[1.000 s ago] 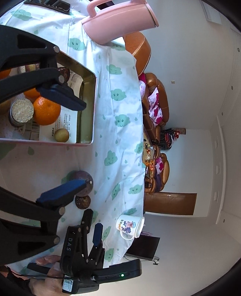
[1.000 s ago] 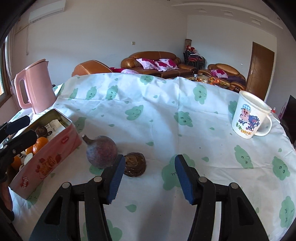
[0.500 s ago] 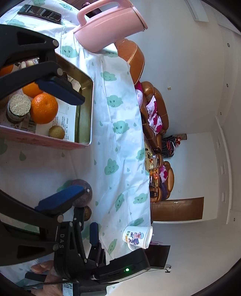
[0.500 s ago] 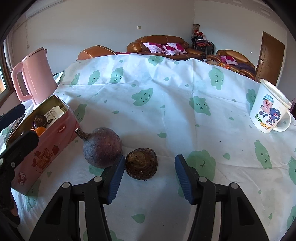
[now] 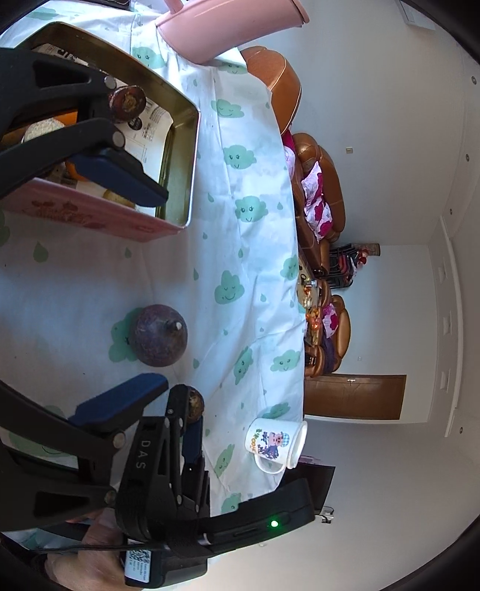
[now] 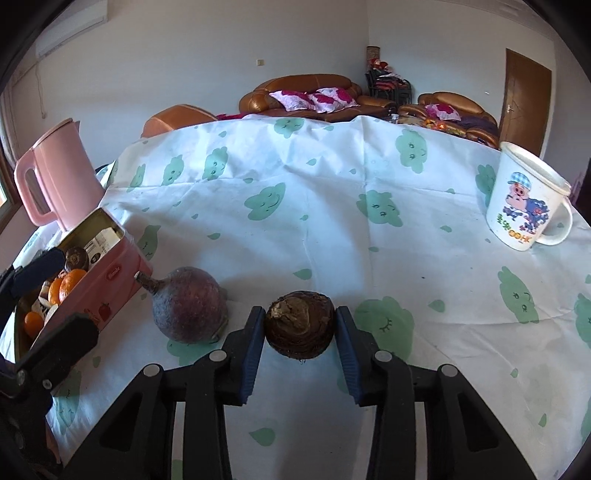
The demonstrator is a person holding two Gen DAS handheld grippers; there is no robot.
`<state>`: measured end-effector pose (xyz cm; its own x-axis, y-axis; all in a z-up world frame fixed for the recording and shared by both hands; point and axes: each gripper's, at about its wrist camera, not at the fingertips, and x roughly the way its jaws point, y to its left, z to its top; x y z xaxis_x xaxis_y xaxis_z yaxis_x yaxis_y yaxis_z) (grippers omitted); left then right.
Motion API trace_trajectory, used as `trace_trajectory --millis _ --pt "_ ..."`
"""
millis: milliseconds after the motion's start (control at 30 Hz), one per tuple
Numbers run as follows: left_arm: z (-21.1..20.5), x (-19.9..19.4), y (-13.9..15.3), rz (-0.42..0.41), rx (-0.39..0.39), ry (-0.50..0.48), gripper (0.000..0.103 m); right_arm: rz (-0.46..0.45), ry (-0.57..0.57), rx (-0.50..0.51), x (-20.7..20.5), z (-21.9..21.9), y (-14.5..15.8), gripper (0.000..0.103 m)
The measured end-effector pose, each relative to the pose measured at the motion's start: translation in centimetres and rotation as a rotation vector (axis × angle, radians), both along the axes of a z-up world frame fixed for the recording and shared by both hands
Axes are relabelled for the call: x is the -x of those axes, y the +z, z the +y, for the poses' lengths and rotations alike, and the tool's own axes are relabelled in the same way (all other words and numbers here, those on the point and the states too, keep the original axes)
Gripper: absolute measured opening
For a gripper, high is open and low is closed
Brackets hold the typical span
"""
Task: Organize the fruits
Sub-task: 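Grasp the purple mangosteen with the left tool while the right grasps the brown cake, then lift the mangosteen and brown cake and carry them toward the tin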
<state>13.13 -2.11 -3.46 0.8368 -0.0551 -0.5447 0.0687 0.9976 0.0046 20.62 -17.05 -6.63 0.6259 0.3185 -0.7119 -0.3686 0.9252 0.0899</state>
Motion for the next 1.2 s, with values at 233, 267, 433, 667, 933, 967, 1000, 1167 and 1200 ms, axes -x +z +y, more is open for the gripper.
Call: trace_trajectory --millis 233,267,433,667,933,967,1000,1167,1200 --pt "-1.4 -2.4 -0.9 0.080 0.044 -0.045 0.089 -0.020 -0.100 -0.095 0.0 -2.8 0.6 0.040" --pt "-1.6 -2.7 -1.1 0.091 0.049 -0.050 0.088 -0.022 -0.108 -0.102 0.0 -3.0 0.7 0.040" --pt "-2.6 -4.7 -2.0 0.172 0.073 -0.084 0.075 -0.032 -0.123 -0.103 0.1 -3.2 0.9 0.040" --pt "-2.1 -5.9 -2.7 0.211 0.114 -0.069 0.053 -0.048 -0.117 -0.081 0.3 -2.9 0.9 0.040" --pt "-2.2 -4.6 -1.5 0.127 0.101 -0.069 0.053 -0.107 -0.102 -0.085 1.2 -2.8 1.6 0.040" --pt "-2.1 -4.5 -1.3 0.116 0.103 -0.067 0.053 -0.112 -0.099 -0.089 1.3 -2.9 1.7 0.040" --pt "-2.0 -4.3 -1.2 0.103 0.107 -0.065 0.053 -0.118 -0.095 -0.096 1.4 -3.0 1.8 0.040" --pt "-1.6 -3.5 -0.5 0.049 0.119 -0.063 0.053 -0.143 -0.083 -0.116 1.7 -3.1 2.1 0.040" --pt "-1.7 -3.4 -0.4 0.040 0.116 -0.061 0.053 -0.148 -0.081 -0.119 1.8 -3.1 2.2 0.040"
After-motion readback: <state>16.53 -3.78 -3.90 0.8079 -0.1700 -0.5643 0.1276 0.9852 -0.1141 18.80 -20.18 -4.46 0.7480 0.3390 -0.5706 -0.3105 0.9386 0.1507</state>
